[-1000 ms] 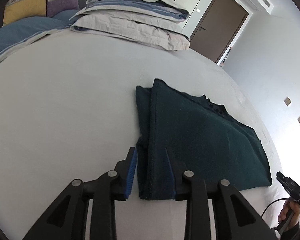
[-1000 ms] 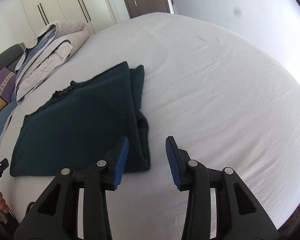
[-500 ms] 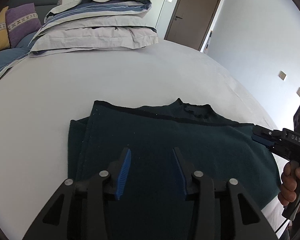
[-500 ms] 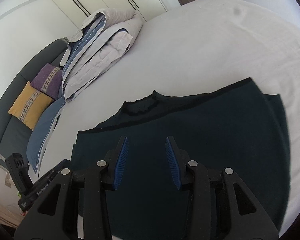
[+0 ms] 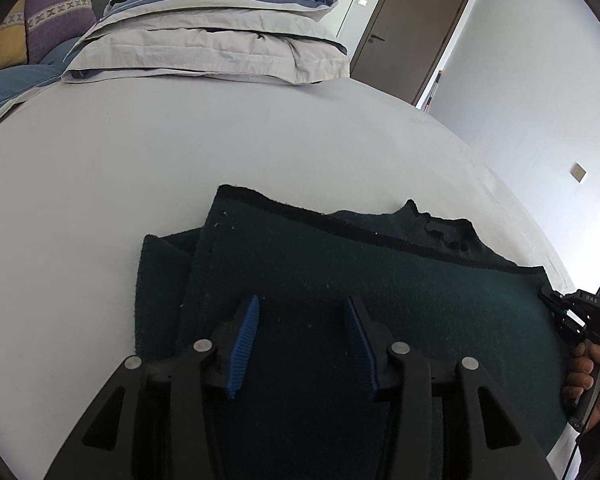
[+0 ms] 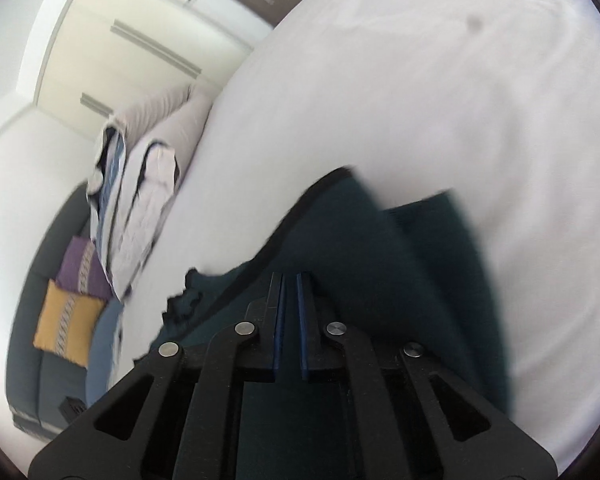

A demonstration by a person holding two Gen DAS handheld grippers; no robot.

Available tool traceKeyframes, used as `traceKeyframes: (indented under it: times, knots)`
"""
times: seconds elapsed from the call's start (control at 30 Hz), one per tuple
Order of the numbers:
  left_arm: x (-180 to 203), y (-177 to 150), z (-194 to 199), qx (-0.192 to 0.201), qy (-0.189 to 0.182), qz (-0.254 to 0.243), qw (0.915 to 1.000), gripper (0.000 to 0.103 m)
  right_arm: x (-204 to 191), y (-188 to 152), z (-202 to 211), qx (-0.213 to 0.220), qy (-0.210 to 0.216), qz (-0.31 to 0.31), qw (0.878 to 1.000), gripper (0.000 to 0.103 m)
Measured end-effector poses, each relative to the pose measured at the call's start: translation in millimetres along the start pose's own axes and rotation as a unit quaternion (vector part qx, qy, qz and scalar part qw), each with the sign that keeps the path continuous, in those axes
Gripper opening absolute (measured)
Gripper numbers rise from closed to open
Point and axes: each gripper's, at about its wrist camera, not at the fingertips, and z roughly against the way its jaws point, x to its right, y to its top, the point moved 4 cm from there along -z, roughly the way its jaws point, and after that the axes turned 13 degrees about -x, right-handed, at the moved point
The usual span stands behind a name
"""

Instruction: Fold small clothes

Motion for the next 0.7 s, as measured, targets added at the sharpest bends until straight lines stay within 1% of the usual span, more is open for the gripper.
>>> traceKeyframes:
  times: [0.07, 0.13, 0.2, 0.23, 0.27, 0.3, 0.33, 0.37, 0.4, 0.43, 0.53, 0.6, 0.63, 0.7]
  knots:
    - [-0.5, -1.3, -0.7, 0.004, -0.008, 0.0, 1.0, 0.05, 13.2, -4.0, 16.5, 0.024, -0.009, -0.013, 1.0, 0.002]
    - [-1.0, -2.1, -0.9, 0.006, -0.01, 0.0, 0.9999, 0.05, 30.4, -12.0, 33.4, 0.035, -0.004, -0.037, 0.999, 0.002]
    - [-0.2, -3.2, -1.7, 0.007, -0.008, -0.003, 0.9999, 0.051, 38.9, -23.2, 49.9, 0.045, -0.011, -0.048, 0.998, 0.003]
    - [0.6, -4.1, -1.7, 0.006, -0.005, -0.005, 1.0, 0.052, 40.9, -28.7, 61.5, 0.053, -0.041, -0.049, 0.997, 0.006]
    - [1.8, -4.7, -1.7, 0.007, 0.0, -0.008, 0.9999, 0.053, 40.8, -36.2, 75.5, 0.064, -0.09, -0.042, 0.993, 0.02]
    - [3.5, -5.3, -2.0, 0.007, 0.005, -0.011, 0.9999, 0.054, 36.0, -46.5, 89.4, 0.077, -0.103, -0.022, 0.992, 0.023]
    - [5.1, -5.8, -2.4, 0.007, 0.01, -0.015, 0.9998, 0.054, 31.5, -53.8, 98.3, 0.081, -0.106, -0.009, 0.991, 0.024]
    - [7.2, -6.3, -2.8, 0.008, 0.017, -0.019, 0.9996, 0.055, 26.1, -62.2, 107.0, 0.081, -0.115, 0.007, 0.99, 0.031]
    - [8.0, -6.6, -3.2, 0.008, 0.022, -0.021, 0.9995, 0.055, 19.5, -71.0, 113.1, 0.077, -0.126, 0.025, 0.989, 0.042]
    - [8.8, -6.9, -3.4, 0.008, 0.025, -0.023, 0.9994, 0.056, 11.0, -81.0, 116.9, 0.069, -0.139, 0.052, 0.986, 0.045]
    - [8.5, -7.3, -2.7, 0.009, 0.026, -0.023, 0.9993, 0.056, -7.0, -107.1, 115.5, 0.04, -0.174, 0.119, 0.977, 0.046]
    - [7.5, -7.7, -2.4, 0.01, 0.023, -0.02, 0.9995, 0.056, -10.3, -121.4, 108.8, 0.018, -0.197, 0.144, 0.969, 0.046]
    - [7.0, -7.9, -2.0, 0.011, 0.021, -0.018, 0.9996, 0.056, -9.3, -128.7, 104.7, 0.008, -0.211, 0.151, 0.966, 0.044]
    - [7.2, -7.7, -1.8, 0.01, 0.021, -0.017, 0.9996, 0.056, -9.4, -141.8, 99.1, -0.003, -0.233, 0.163, 0.959, 0.024]
